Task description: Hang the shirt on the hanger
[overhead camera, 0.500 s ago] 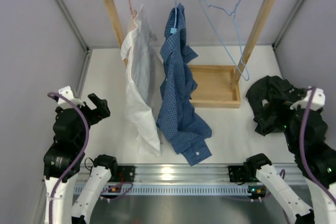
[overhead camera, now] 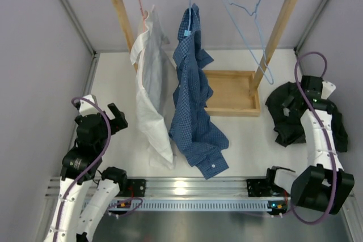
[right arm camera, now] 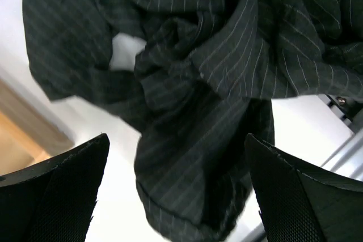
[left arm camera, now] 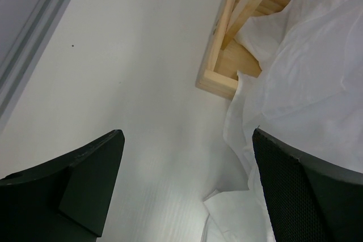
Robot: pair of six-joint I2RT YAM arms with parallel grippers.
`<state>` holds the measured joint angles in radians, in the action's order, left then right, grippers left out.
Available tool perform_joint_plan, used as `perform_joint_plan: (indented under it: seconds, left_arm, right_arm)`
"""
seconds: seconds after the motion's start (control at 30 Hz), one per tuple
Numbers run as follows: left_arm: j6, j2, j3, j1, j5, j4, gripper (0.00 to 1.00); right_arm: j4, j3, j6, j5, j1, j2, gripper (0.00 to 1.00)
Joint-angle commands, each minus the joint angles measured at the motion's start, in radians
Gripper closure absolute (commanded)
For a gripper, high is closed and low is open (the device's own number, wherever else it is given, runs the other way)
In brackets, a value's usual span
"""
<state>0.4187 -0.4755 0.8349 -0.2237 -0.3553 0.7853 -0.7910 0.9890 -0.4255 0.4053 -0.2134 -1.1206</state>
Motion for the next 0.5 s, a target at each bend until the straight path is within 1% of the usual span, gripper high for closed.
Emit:
perform_joint_plan:
  seconds: [0.0, 0.07, 0.13, 0.17, 0.2, 0.27, 0.37, 0.4, 0.43, 0.47]
  left_arm:
    - [0.008, 0.023, -0.003, -0.022, -0.025, -0.075, 0.02]
    - [0.011, 0.032, -0.005, -0.026, -0.027, -0.075, 0.02]
    - [0.011, 0.037, -0.005, -0.032, -0.028, -0.074, 0.02]
    - [0.012, 0.04, -0.006, -0.035, -0.028, -0.075, 0.02]
    - [0.014, 0.04, -0.007, -0.039, -0.027, -0.075, 0.02]
    - [0.015, 0.038, -0.007, -0.04, -0.02, -0.075, 0.02]
    - [0.015, 0.038, -0.007, -0.042, -0.02, -0.074, 0.02]
    - [0.015, 0.041, -0.008, -0.042, -0.019, -0.074, 0.02]
    - [0.017, 0.043, -0.01, -0.042, -0.017, -0.074, 0.02]
    - [0.017, 0.044, -0.01, -0.042, -0.017, -0.075, 0.02]
  right_arm:
    - [0.15, -0.028, -0.073, -0.011, -0.043, -0.031, 0.01]
    - [0.188, -0.076, -0.105, 0.019, -0.061, -0.025, 0.01]
    - [0.222, -0.156, -0.145, 0.1, -0.079, -0.013, 0.01]
    - [0.251, -0.197, -0.151, 0.112, -0.09, -0.013, 0.01]
    - [0.271, -0.217, -0.147, 0.106, -0.102, -0.019, 0.01]
    - [0.294, -0.236, -0.144, 0.008, -0.15, -0.068, 0.01]
    - [0.343, -0.298, -0.157, -0.045, -0.156, -0.088, 0.01]
    - [0.358, -0.32, -0.162, -0.045, -0.156, -0.076, 0.05]
    - [0.374, -0.34, -0.167, -0.062, -0.156, -0.065, 0.23]
    - [0.392, -0.381, -0.161, -0.084, -0.156, -0.036, 0.33]
